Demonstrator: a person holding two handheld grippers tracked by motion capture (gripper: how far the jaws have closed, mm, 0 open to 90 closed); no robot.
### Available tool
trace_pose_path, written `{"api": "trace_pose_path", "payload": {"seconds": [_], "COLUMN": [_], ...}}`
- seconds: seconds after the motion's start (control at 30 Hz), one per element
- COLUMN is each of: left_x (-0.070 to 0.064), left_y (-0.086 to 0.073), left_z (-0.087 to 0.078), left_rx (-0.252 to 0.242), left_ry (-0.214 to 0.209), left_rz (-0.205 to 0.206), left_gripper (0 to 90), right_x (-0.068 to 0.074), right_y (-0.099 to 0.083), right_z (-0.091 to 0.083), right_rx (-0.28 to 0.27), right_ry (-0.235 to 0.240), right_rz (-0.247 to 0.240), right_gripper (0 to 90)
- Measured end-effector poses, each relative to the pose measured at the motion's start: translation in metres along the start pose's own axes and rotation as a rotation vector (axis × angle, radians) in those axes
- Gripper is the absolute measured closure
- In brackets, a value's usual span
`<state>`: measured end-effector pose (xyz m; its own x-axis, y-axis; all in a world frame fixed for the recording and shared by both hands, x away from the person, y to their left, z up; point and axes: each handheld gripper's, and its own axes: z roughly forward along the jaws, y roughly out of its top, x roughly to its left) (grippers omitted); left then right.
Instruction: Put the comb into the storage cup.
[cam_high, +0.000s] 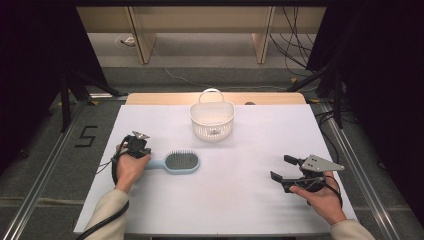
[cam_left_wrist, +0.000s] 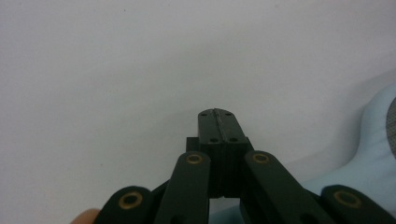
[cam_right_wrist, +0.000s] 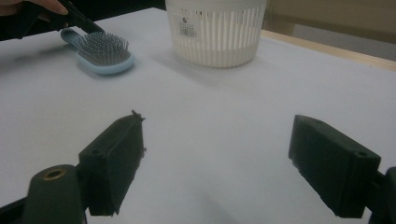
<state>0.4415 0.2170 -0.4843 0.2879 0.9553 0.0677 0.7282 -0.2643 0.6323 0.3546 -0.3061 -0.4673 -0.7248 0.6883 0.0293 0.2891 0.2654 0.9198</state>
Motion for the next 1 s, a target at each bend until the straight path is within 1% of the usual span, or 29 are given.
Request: {"api": "trace_pose_path", "payload": {"seconds": [0.03, 0.1, 0.23, 0.3, 0.4, 0.5, 0.57, 0.67, 0.7, 0.8, 0.87, 1.0], "left_x": [0.0, 0.0, -0.003, -0.003, -0.003, -0.004, -0.004, -0.005, -0.006, -0.007, -0.007, -0.008], "left_y": [0.0, 0.0, 0.001, 0.001, 0.0, -0.001, -0.001, -0.003, -0.004, -0.006, -0.007, -0.014], "left_z": [0.0, 0.001, 0.0, 0.0, -0.002, -0.003, -0.004, -0.006, -0.007, -0.01, -0.011, -0.018], "left_rx": [0.009, 0.012, 0.027, 0.03, 0.043, 0.05, 0.053, 0.054, 0.063, 0.07, 0.071, 0.09], "left_ry": [-0.001, -0.003, 0.007, 0.007, -0.003, -0.004, -0.002, -0.006, -0.008, -0.011, -0.014, -0.037], "left_rz": [0.005, 0.004, 0.021, 0.021, 0.008, 0.004, 0.008, 0.002, 0.006, 0.013, 0.007, 0.009], "left_gripper": [90.0, 90.0, 90.0, 90.0, 90.0, 90.0, 90.0, 90.0, 90.0, 90.0, 90.0, 90.0], "right_x": [0.0, 0.0, 0.0, 0.0, 0.0, 0.0, 0.0, 0.0, 0.001, 0.0, 0.0, 0.0], "right_y": [0.0, 0.0, 0.0, 0.0, 0.0, 0.0, 0.0, 0.0, 0.0, 0.0, 0.0, 0.0], "right_z": [0.0, 0.0, 0.0, 0.0, 0.0, 0.0, 0.0, 0.0, 0.0, 0.0, -0.001, -0.001], "right_rx": [0.0, 0.0, 0.003, 0.003, 0.005, 0.005, 0.004, 0.005, 0.005, 0.005, 0.005, 0.002], "right_ry": [0.001, 0.003, 0.005, 0.004, 0.005, 0.007, 0.007, 0.009, 0.009, 0.009, 0.009, 0.01], "right_rz": [0.001, 0.002, -0.001, 0.0, 0.0, 0.001, 0.0, 0.0, 0.001, 0.001, 0.001, 0.005], "right_gripper": [18.8, 18.8, 18.8, 18.9, 18.9, 18.9, 18.9, 18.9, 18.9, 18.9, 18.9, 19.0]}}
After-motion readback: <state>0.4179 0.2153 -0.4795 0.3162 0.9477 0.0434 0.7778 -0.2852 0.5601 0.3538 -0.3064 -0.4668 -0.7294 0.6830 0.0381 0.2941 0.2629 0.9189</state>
